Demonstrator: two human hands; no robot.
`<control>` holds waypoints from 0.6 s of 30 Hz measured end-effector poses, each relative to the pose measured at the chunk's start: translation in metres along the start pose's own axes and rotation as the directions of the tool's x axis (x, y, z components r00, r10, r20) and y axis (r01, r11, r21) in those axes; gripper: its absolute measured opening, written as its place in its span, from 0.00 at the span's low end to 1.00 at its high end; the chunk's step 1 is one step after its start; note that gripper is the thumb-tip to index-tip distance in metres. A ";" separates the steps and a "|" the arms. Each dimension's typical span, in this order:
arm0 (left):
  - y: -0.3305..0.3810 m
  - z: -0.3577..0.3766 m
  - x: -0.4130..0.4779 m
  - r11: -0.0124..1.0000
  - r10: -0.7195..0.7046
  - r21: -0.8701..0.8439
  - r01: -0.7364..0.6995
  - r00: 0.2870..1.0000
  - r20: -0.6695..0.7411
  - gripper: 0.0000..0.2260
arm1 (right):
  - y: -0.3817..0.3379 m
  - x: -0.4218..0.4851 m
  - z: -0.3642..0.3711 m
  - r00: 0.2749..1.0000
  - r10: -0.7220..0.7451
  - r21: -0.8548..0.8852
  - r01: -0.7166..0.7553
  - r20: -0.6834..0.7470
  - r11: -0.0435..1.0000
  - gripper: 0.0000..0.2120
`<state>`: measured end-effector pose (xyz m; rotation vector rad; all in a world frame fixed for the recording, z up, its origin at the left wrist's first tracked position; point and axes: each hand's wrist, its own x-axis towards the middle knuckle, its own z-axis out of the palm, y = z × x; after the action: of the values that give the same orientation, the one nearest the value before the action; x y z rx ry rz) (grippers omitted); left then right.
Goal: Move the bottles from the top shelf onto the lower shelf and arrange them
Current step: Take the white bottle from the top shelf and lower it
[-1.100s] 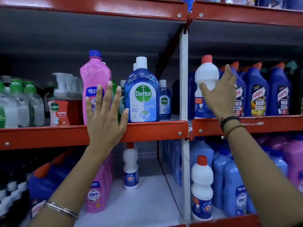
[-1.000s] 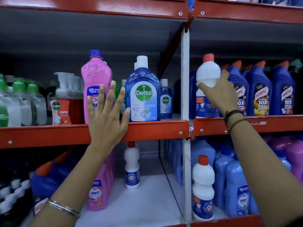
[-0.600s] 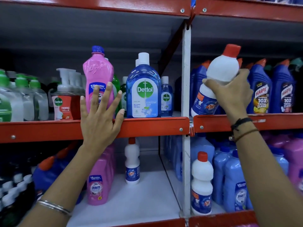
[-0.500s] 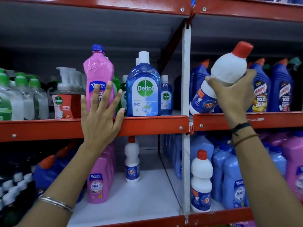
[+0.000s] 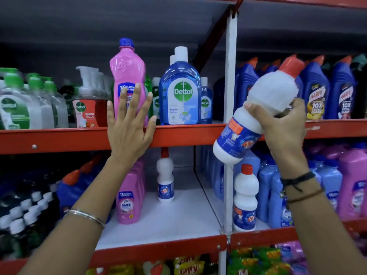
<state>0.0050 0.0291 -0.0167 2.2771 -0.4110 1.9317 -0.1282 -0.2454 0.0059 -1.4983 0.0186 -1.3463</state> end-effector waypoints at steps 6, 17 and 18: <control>-0.003 -0.001 0.000 1.000 0.003 -0.009 -0.003 1.000 0.010 0.25 | 0.045 -0.067 0.032 0.971 0.058 0.097 -0.083 0.232 0.992 0.29; -0.006 0.001 -0.002 0.999 0.033 -0.003 -0.033 0.999 -0.043 0.25 | 0.123 -0.151 0.103 0.865 0.172 -0.161 -0.108 0.471 0.981 0.35; -0.006 0.001 -0.002 0.999 0.032 -0.003 -0.032 0.998 -0.045 0.25 | 0.130 -0.155 0.110 0.857 0.187 -0.192 -0.106 0.480 0.976 0.35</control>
<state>0.0078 0.0347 -0.0186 2.2329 -0.4484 1.9916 -0.0275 -0.1333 -0.1683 -1.9047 -0.0874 -0.8198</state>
